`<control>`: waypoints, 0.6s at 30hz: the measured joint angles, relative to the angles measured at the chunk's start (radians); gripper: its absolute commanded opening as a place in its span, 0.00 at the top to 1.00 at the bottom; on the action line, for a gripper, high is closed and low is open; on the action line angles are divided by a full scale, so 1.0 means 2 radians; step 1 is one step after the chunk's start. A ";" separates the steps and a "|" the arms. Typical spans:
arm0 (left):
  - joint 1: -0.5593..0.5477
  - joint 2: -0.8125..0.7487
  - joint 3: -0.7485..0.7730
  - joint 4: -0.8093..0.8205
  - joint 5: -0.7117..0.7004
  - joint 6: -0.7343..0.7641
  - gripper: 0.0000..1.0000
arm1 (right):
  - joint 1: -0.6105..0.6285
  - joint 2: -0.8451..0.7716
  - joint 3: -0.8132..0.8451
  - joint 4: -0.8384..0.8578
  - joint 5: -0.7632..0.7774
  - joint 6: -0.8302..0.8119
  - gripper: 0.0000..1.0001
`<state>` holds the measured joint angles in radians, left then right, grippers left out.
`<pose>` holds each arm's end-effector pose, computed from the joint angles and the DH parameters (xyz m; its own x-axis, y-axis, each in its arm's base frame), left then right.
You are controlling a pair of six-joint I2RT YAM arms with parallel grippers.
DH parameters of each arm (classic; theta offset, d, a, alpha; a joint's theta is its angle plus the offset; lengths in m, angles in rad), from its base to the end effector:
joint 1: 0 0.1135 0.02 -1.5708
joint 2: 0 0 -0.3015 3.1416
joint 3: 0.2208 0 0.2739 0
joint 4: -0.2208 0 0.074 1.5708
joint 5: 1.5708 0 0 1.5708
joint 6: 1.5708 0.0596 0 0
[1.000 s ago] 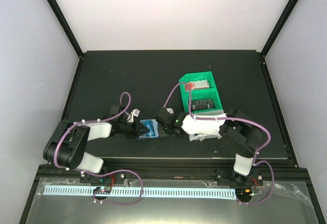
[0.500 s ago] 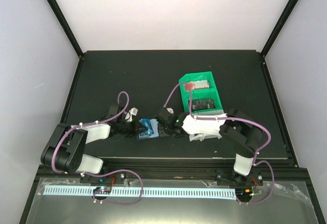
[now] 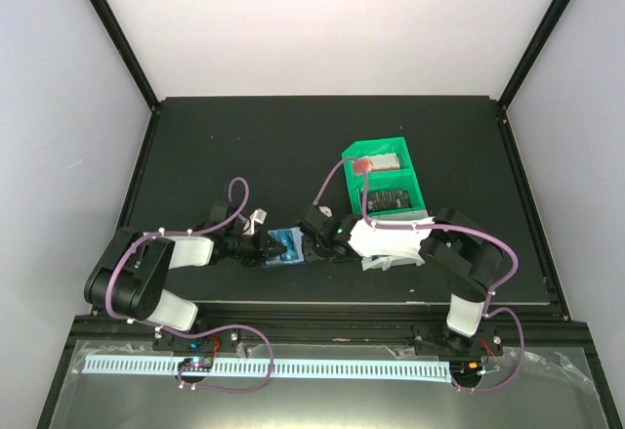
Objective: Put the credit cards into the card holder
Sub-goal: Insert the credit card into the card holder.
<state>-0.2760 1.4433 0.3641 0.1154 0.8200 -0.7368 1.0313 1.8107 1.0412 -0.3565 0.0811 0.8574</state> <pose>0.2057 -0.1035 0.1111 -0.9798 -0.1989 -0.0189 -0.0961 0.5524 -0.8280 0.2008 0.3259 0.1431 -0.9365 -0.0970 -0.3369 -0.1972 0.9403 0.2775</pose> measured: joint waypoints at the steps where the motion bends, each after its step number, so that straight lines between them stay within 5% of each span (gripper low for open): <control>1: 0.000 0.007 0.000 0.006 0.003 -0.001 0.97 | 0.000 0.000 0.000 0.000 -0.001 0.000 0.56; 18: -0.004 0.046 0.008 0.034 0.026 -0.002 0.89 | 0.000 0.000 0.000 0.000 -0.003 -0.003 0.56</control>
<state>-0.2840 1.5352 0.3801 0.1829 0.8722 -0.7410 1.0313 1.8114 1.0416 -0.3565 0.0757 0.8509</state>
